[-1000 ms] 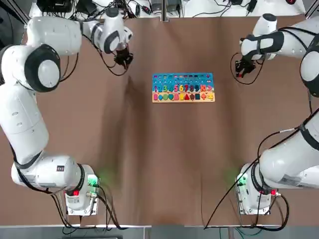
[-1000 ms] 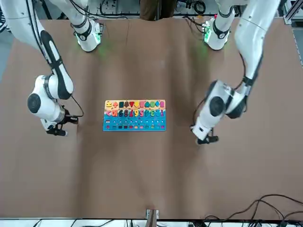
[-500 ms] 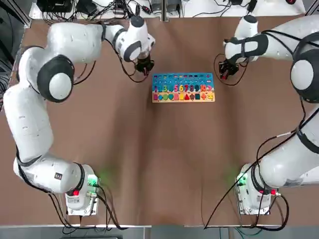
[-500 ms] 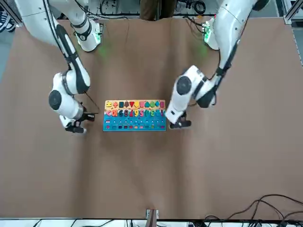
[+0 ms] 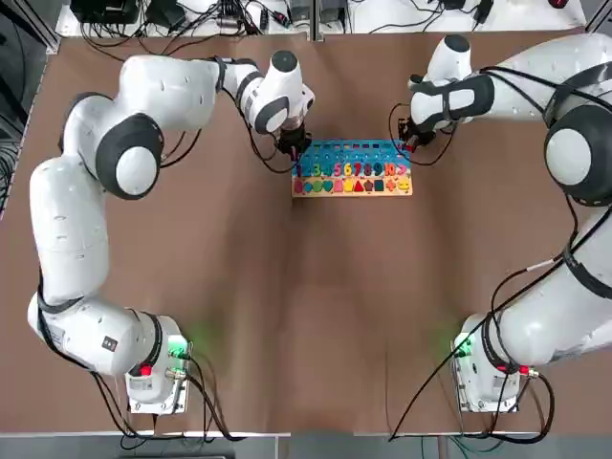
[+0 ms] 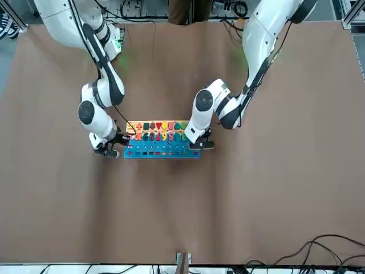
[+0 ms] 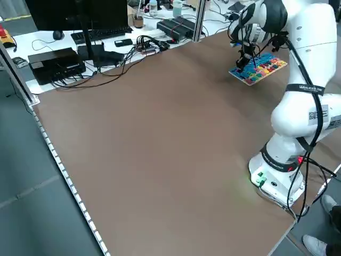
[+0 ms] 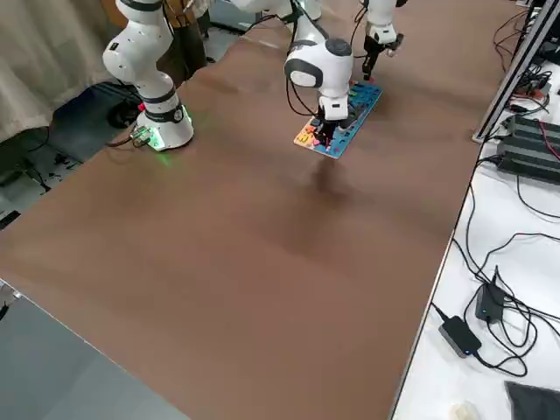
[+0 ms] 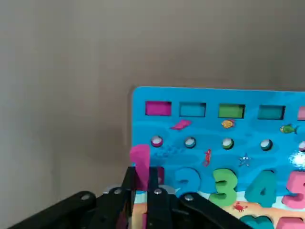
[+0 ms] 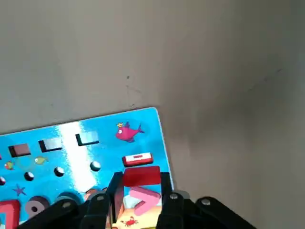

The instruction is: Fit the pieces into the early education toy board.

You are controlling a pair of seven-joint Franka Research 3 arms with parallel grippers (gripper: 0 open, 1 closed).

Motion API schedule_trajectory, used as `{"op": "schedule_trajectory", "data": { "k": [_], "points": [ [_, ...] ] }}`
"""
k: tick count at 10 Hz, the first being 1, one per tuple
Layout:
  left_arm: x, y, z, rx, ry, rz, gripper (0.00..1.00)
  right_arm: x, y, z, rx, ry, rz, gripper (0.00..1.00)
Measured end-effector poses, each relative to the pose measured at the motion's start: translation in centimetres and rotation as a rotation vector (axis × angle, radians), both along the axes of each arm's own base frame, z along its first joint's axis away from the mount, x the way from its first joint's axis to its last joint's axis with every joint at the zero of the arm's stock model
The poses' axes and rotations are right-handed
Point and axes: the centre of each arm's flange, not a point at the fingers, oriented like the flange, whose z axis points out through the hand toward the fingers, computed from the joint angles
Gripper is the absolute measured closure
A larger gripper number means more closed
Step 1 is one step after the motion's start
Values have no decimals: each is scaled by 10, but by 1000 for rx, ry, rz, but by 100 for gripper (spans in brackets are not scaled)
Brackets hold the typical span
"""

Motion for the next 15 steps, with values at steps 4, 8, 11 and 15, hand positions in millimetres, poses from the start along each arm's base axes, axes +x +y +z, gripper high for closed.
{"op": "schedule_trajectory", "data": {
  "k": [4, 8, 11, 15],
  "points": [
    [-15, -8, -16, 20, 29, -25, 86, -7, 13, -17, -1, 0, 7, 64],
    [-24, -12, -19, 36, 47, -44, 86, -9, 15, -28, -4, 10, 11, 64],
    [-30, -18, -18, 33, 48, -57, 86, -9, 15, -28, -5, 11, 10, 64],
    [-27, -16, -17, 30, 46, -75, 86, -9, 13, -30, -6, 13, 8, 64]
  ]
}}
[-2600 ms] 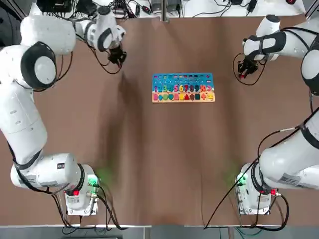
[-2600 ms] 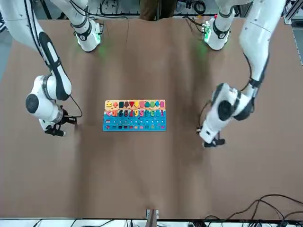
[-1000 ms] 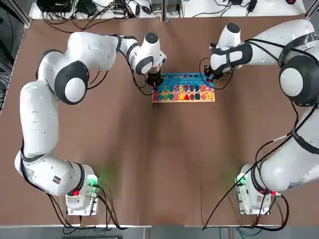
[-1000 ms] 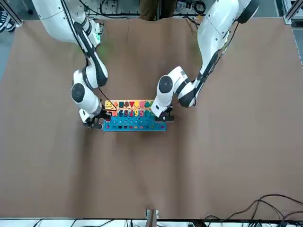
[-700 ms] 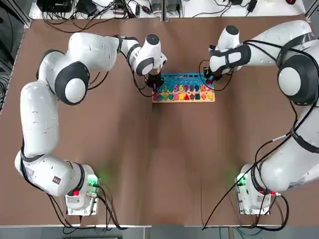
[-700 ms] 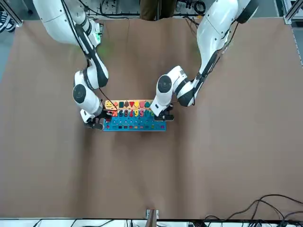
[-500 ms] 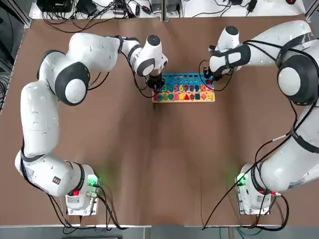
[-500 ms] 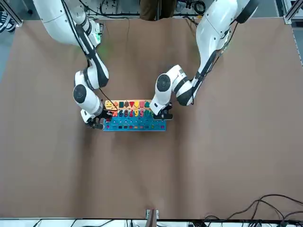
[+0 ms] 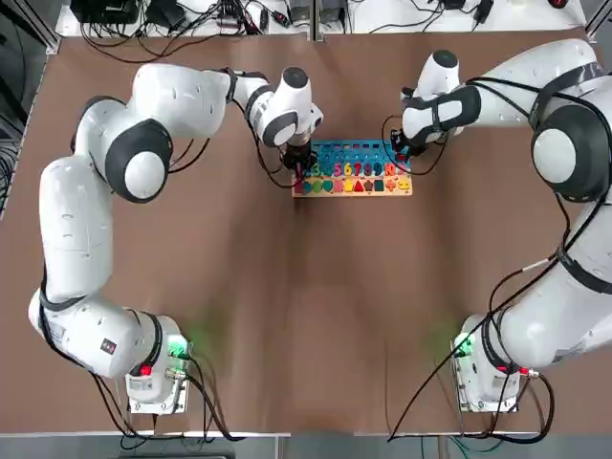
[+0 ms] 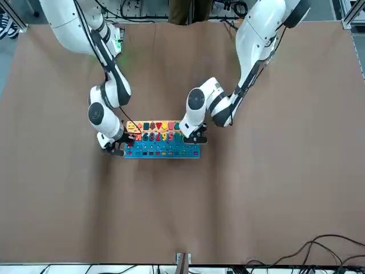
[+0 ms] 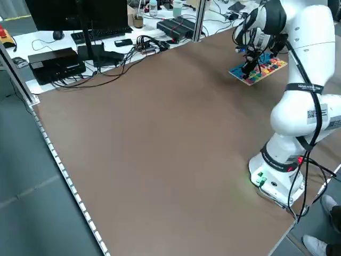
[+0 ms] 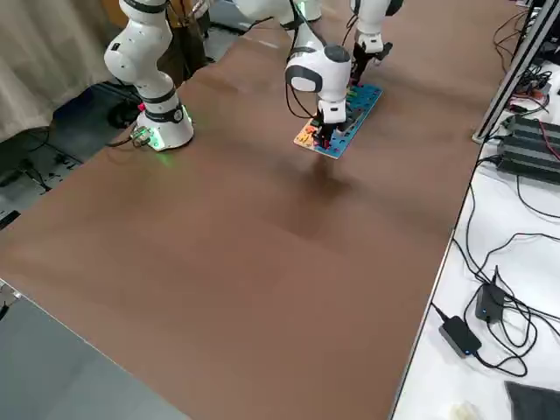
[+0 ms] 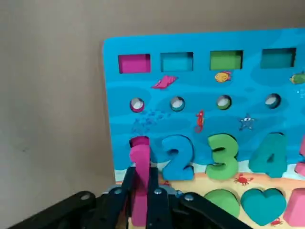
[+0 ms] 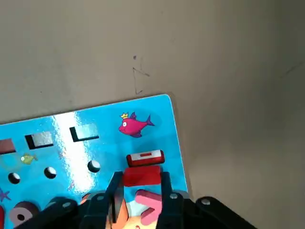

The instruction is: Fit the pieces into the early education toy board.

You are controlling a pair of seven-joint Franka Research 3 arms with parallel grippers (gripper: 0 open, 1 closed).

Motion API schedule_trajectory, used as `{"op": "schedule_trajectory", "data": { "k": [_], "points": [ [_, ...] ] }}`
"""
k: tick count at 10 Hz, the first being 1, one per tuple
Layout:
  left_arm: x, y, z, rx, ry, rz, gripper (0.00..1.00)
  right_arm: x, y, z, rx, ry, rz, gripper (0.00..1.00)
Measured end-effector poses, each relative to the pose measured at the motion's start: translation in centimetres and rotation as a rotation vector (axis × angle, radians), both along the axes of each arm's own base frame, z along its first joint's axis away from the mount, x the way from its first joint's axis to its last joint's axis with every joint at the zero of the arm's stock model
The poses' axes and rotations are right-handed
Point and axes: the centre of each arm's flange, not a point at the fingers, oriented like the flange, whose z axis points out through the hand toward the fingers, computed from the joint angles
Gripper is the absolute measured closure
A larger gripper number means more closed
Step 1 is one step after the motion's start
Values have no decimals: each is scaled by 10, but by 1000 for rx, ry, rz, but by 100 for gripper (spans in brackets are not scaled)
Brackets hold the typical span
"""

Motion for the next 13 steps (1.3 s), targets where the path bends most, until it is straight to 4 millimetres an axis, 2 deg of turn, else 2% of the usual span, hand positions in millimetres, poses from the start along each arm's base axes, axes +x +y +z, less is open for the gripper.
{"op": "schedule_trajectory", "data": {
  "k": [4, 13],
  "points": [
    [6, 1, 3, -5, -8, 1, 86, 0, 0, 0, 1, -2, 0, 64],
    [4, 0, -3, -3, 1, -1, 86, 6, -4, 0, -2, -13, -2, 64]
  ]
}}
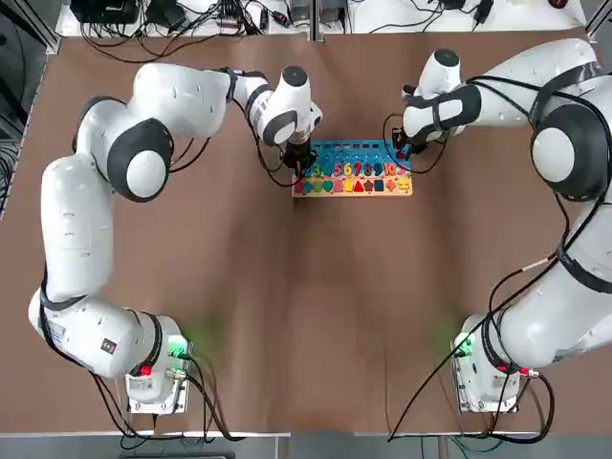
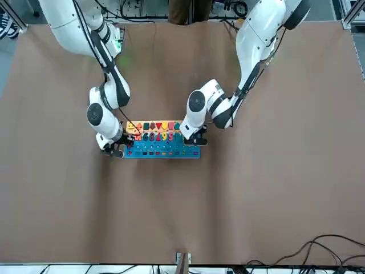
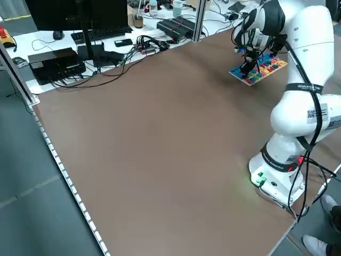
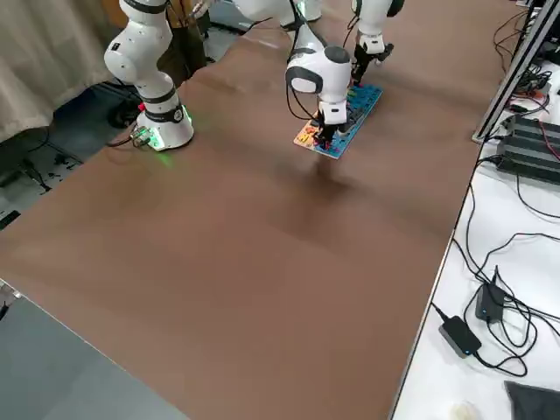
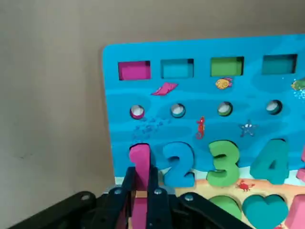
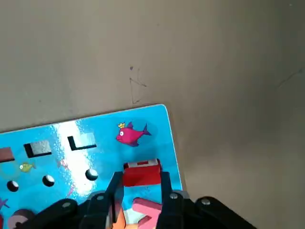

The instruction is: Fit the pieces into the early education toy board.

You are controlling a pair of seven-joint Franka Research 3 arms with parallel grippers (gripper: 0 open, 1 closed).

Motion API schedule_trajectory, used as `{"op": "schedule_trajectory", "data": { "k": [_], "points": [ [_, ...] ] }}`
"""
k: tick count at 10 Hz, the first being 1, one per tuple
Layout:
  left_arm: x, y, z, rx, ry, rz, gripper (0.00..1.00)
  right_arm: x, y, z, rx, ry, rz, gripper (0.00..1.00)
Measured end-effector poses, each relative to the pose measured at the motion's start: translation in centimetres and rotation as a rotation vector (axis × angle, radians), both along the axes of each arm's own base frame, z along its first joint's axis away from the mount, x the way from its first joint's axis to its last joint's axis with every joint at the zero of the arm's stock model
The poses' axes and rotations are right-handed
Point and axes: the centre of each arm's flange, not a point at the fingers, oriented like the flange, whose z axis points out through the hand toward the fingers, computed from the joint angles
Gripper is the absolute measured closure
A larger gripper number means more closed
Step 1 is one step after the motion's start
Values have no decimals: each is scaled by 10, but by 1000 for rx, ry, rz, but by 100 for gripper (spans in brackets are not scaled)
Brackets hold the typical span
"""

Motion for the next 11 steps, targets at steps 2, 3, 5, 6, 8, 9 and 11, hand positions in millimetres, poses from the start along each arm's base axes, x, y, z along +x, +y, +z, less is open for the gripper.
{"op": "schedule_trajectory", "data": {
  "k": [2, 3, 5, 6, 8, 9, 11],
  "points": [
    [0, 0, 0, 0, 0, 0, 86, 2, 0, 0, 0, -2, 2, 64],
    [-1, 0, -2, 2, 4, 0, 86, 2, 1, 0, 1, -4, 8, 64],
    [-1, 1, -3, 2, 5, 1, 86, 4, 1, -1, 1, -2, 26, 64],
    [-1, 1, -3, 2, 5, 1, 86, 4, 1, -1, 2, -2, 35, 64],
    [-1, 1, -3, 2, 5, 1, 86, 4, 1, -2, 2, -2, 42, 64],
    [-1, 1, -3, 2, 5, 1, 86, 4, 1, -2, 2, -1, 44, 64],
    [0, 1, -4, 2, 6, 1, 83, 4, 0, -4, 1, 2, 43, 64]
  ]
}}
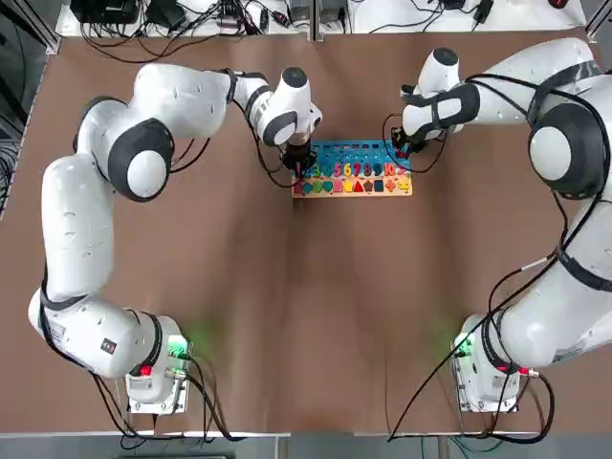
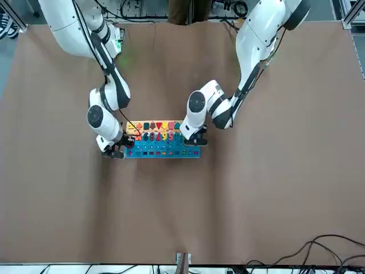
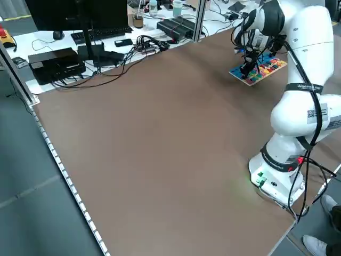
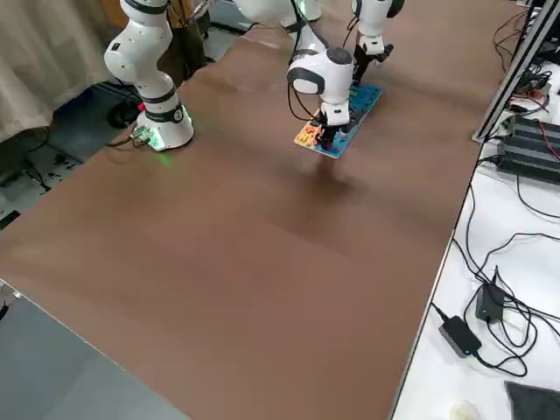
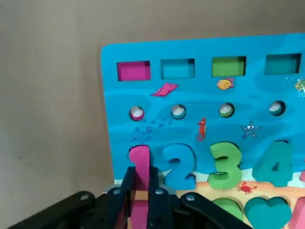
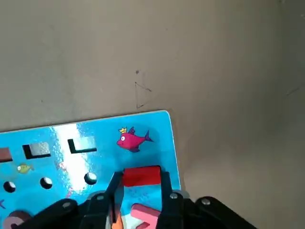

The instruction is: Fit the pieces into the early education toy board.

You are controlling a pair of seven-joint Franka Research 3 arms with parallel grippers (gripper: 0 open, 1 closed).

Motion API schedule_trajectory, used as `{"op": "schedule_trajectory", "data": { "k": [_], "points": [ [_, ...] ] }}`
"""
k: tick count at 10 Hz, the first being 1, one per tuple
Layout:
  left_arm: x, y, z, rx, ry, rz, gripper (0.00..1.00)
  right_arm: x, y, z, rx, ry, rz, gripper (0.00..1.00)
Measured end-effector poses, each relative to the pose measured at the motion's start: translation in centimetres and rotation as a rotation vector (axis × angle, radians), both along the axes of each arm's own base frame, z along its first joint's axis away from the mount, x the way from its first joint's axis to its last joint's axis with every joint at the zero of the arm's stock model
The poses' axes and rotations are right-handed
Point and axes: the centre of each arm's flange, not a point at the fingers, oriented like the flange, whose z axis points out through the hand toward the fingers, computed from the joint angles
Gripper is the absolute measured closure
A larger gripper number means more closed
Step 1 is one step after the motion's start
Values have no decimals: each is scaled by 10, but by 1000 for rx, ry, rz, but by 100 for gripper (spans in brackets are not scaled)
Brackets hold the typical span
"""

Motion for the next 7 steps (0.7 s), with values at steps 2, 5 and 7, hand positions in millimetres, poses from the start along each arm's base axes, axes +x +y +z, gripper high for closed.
{"op": "schedule_trajectory", "data": {
  "k": [2, 5, 7],
  "points": [
    [0, 1, 0, 3, 2, 1, 78, 0, 0, 0, 0, 1, 0, 64],
    [1, 2, 3, 14, 7, 2, 78, 0, 0, 0, 0, 1, 0, 62],
    [3, 4, 10, 23, 9, 5, 77, 3, -2, 0, -1, -3, -4, 35]
  ]
}}
